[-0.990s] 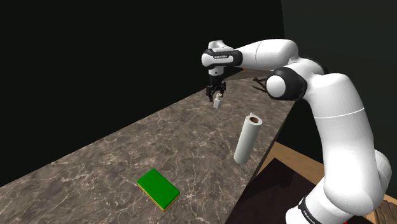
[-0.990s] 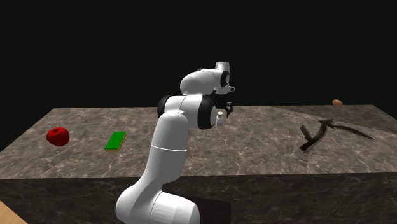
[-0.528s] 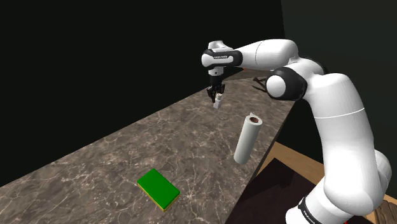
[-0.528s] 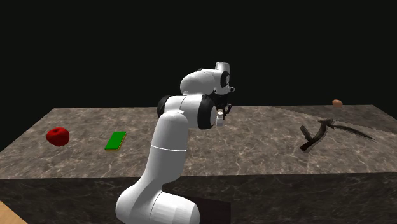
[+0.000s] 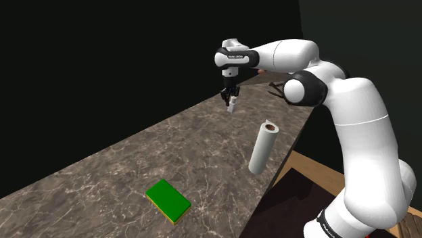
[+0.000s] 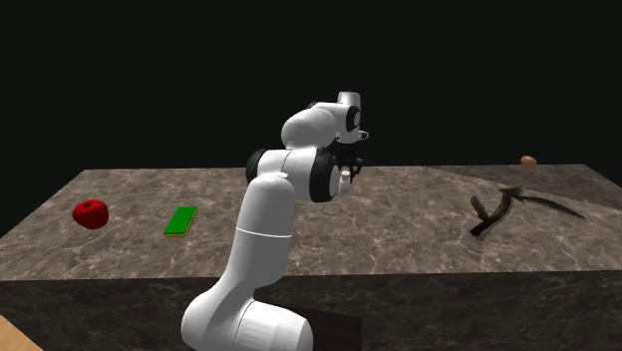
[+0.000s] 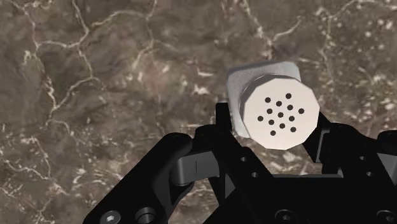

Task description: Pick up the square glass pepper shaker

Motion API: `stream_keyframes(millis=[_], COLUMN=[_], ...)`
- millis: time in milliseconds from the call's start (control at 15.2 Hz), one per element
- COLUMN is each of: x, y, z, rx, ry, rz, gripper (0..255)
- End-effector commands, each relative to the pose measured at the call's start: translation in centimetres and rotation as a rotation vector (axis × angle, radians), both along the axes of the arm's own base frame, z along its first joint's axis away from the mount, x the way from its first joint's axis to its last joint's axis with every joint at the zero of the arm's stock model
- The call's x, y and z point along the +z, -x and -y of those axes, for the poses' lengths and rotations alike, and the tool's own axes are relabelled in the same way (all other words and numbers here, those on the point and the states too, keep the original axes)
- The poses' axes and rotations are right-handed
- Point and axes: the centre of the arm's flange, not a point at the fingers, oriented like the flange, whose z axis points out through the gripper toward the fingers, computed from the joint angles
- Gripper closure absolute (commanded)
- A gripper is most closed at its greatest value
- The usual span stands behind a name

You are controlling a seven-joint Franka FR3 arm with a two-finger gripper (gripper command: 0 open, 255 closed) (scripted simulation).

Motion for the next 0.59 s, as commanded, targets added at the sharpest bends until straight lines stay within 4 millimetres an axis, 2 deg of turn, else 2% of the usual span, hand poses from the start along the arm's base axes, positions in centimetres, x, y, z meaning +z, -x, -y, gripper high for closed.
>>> stream_keyframes(millis=[0,528], x=[1.1,5.3], y=[-0.1,-0.1], z=[0.0,0.0], rx=[0.000,0.000], ry=[0.000,0.000], rz=[0.000,0.000], gripper=[255,255])
